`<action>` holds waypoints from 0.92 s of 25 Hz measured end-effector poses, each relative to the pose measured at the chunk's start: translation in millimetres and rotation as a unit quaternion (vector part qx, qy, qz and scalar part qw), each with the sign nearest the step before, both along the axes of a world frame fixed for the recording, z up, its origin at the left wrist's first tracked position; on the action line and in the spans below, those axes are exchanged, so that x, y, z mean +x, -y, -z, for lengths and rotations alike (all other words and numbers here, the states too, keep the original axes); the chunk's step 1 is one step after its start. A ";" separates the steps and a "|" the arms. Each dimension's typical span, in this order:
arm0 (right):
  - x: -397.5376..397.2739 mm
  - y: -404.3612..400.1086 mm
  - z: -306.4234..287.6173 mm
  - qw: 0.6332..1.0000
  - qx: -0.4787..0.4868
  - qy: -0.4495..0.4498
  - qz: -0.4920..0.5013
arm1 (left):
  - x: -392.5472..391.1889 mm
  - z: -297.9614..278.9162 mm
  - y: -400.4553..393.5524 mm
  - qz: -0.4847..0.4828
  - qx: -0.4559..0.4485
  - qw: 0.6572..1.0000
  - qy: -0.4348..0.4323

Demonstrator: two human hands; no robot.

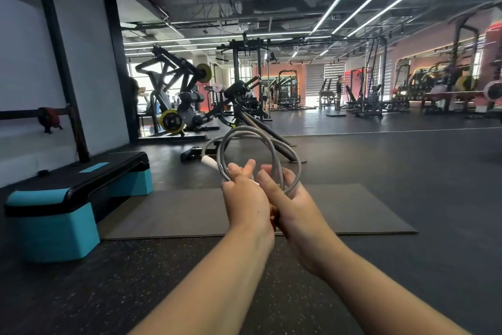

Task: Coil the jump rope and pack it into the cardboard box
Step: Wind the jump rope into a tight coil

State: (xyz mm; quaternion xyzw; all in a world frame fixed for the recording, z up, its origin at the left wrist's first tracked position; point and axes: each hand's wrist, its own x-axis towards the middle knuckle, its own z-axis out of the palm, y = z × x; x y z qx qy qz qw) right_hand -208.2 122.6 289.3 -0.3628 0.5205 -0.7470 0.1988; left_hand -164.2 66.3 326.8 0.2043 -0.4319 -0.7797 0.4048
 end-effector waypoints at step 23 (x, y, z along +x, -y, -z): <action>-38.5 -54.1 -52.4 0.926 0.213 -0.290 0.112 | 25.0 -43.6 48.2 0.042 -0.803 0.535 0.259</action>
